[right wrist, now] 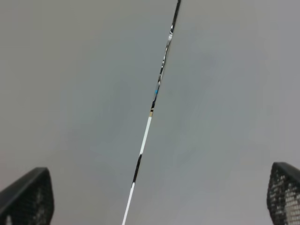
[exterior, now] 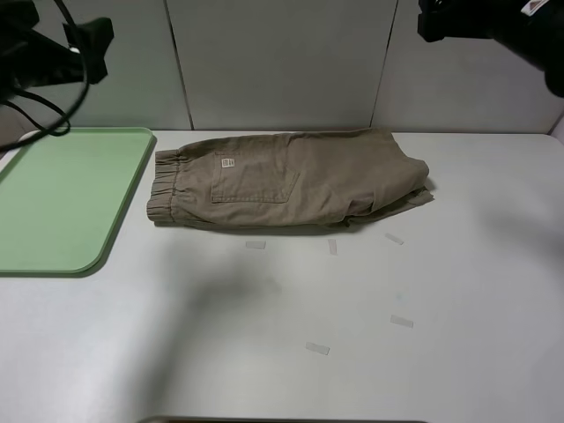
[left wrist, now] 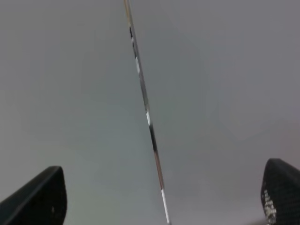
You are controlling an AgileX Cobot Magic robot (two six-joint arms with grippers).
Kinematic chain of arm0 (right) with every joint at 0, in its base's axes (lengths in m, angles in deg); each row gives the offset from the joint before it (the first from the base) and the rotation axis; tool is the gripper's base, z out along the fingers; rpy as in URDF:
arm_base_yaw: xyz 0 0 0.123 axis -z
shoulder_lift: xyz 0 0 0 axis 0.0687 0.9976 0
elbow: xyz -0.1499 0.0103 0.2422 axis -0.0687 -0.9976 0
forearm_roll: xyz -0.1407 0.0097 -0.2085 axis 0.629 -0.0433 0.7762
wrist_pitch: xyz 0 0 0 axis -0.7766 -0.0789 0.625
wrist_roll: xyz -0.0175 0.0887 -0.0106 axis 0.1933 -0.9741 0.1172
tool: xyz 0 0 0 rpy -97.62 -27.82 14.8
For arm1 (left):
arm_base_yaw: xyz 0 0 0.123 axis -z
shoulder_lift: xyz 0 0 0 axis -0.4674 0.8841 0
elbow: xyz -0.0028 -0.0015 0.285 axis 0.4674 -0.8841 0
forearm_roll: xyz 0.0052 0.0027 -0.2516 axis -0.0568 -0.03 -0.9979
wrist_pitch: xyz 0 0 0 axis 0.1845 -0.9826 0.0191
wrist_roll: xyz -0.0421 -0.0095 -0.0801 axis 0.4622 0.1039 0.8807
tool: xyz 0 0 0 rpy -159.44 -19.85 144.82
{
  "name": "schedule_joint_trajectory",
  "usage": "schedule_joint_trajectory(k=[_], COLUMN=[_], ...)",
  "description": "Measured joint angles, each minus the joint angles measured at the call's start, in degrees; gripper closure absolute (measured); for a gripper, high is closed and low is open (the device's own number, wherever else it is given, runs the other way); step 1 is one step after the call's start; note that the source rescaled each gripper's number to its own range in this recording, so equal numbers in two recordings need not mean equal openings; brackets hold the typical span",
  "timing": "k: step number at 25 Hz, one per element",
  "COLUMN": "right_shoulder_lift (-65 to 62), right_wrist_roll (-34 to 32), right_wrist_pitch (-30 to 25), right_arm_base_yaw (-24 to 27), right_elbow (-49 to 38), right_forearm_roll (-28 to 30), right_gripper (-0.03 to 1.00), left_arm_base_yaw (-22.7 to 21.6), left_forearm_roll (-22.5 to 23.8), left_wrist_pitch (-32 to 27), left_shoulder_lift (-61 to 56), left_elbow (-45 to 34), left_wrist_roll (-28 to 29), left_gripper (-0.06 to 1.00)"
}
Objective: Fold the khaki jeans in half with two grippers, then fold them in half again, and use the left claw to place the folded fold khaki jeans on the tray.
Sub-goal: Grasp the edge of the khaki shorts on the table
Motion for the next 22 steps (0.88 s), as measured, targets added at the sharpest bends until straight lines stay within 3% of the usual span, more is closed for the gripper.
schedule_joint_trajectory(k=[4,5,6,9,18,22], right_shoulder_lift=[-6.8,-8.3,-10.1,-15.0,-27.6,-30.5], right_wrist_roll=[0.0,0.0,0.0,0.0,0.0,0.0], right_wrist_pitch=[-6.5,-7.7,-9.0,-12.5,-20.2,-21.8], right_arm_base_yaw=[0.0,0.0,0.0,0.0,0.0,0.0], right_elbow=[0.0,0.0,0.0,0.0,0.0,0.0], right_forearm_roll=[0.0,0.0,0.0,0.0,0.1,0.1], right_gripper=[-0.03,-0.03,-0.03,-0.03,-0.03,-0.03], left_arm_base_yaw=[0.0,0.0,0.0,0.0,0.0,0.0], left_forearm_roll=[0.7,0.7,0.7,0.8,0.8,0.8], left_wrist_pitch=[-16.5,-21.8,-31.8,-46.4,-71.2,-85.4], left_shoulder_lift=[-11.2,-14.0,-19.2,-27.4,-56.2,-66.0], left_elbow=[2.5,3.5,6.5,11.2,14.8,14.8], left_wrist_roll=[2.4,3.1,4.9,8.5,10.5,10.5], left_gripper=[0.13,0.13,0.13,0.13,0.13,0.01])
